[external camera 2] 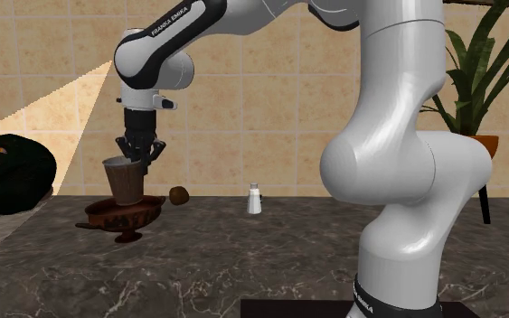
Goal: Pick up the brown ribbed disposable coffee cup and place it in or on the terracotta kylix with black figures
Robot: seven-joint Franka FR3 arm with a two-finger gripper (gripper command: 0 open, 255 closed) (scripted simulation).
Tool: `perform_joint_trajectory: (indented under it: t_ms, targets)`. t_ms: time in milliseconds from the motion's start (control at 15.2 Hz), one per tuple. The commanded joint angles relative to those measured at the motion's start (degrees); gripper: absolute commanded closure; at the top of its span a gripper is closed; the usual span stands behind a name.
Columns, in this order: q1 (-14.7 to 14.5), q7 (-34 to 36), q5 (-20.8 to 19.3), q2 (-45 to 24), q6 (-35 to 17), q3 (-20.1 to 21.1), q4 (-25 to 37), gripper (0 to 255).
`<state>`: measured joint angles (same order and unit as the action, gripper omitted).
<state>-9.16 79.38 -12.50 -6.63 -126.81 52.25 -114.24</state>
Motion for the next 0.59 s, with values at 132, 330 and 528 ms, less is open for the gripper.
perform_joint_trajectory:
  t_ms: [132, 330, 528]
  targets:
    - [-0.05, 0.14, -0.12, -0.06, -0.25, 0.0, -0.19, 255]
    - [-0.05, 0.14, -0.12, -0.06, -0.25, 0.0, -0.19, 255]
    - [-0.06, 0.15, -0.12, -0.06, -0.24, 0.0, -0.18, 0]
